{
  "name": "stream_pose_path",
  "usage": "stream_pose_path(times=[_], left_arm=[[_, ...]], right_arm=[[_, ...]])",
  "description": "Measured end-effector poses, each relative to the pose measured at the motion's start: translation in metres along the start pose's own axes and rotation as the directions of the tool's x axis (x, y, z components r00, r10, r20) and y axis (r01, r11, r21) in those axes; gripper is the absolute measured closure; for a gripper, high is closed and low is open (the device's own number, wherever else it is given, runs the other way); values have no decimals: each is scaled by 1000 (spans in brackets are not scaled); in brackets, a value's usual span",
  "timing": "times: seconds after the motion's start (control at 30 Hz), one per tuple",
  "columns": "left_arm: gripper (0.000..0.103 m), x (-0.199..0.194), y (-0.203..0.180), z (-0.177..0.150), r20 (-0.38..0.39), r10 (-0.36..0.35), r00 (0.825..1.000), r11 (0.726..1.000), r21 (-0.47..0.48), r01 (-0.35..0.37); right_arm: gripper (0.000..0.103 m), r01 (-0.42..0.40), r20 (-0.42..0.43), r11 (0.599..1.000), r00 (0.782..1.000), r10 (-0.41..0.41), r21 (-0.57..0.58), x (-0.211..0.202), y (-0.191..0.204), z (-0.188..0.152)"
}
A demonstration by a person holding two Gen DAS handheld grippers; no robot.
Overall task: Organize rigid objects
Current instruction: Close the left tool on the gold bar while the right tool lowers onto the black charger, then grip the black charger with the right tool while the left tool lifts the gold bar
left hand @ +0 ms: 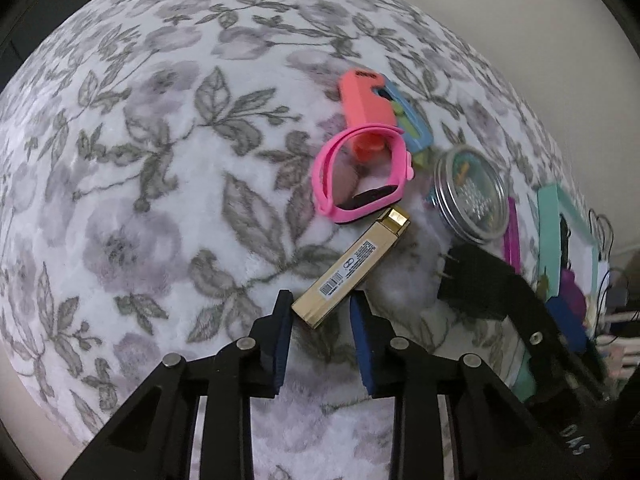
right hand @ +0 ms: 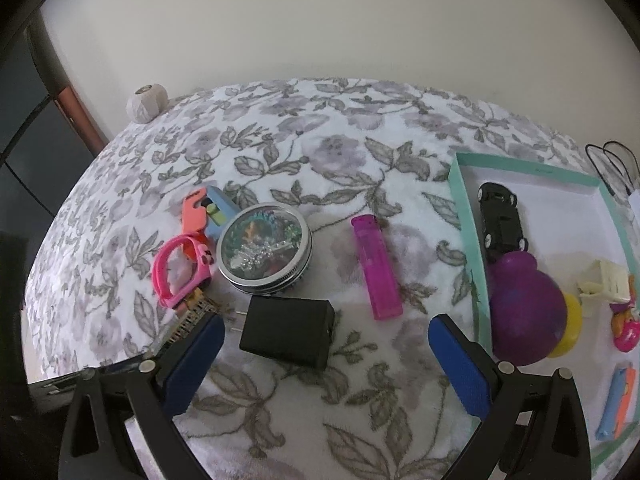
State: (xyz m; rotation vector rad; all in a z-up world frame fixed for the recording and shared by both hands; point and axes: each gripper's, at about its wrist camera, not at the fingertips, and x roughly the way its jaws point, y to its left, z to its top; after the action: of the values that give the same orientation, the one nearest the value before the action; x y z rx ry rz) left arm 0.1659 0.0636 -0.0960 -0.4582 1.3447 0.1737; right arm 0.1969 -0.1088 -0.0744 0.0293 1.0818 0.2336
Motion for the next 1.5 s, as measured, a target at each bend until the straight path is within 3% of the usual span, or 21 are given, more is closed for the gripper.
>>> stream_pose_path(times=[0.43, 0.7, 0.77, 0.87, 0.97, 1.13, 1.37, 1.43, 1.5], left_arm=[[72, 3, 9, 7, -21, 15, 1000, 1000, 13, -15], [72, 5, 15, 12, -36, -22, 999, 1000, -17, 22], [71, 6, 18, 13, -38, -36, 999, 999, -26, 35], [62, 6, 21, 13, -39, -71, 997, 997, -47, 69], [61, 6, 19, 12, -36, -51, 998, 998, -27, 50], [61, 3, 15, 10, -24, -19, 1000, 1000, -1, 19], [61, -1, 9, 9, 5, 14, 1000, 999, 37, -14], [59, -1, 9, 9, -2, 18, 1000, 999, 50, -18], [50, -1, 8, 10, -12, 29, 1000, 997, 71, -28]], right_arm=[[3, 1, -40, 1000, 999, 0, 11, 25, 2, -1], [5, -86, -59, 991, 994, 93, 103, 38, -5, -3], [6, -74, -54, 993, 995, 79, 95, 38, -3, -3], [11, -23, -56, 999, 998, 26, 43, 39, 4, -5], [19, -16, -51, 1000, 999, 17, 26, 36, 5, -6], [45, -38, -47, 999, 998, 40, 34, 28, -2, -6], [45, -64, -73, 996, 995, 68, 65, 25, -19, -8], [45, -64, -76, 996, 995, 69, 63, 24, -23, -9], [45, -72, -78, 995, 994, 78, 73, 24, -25, -9]])
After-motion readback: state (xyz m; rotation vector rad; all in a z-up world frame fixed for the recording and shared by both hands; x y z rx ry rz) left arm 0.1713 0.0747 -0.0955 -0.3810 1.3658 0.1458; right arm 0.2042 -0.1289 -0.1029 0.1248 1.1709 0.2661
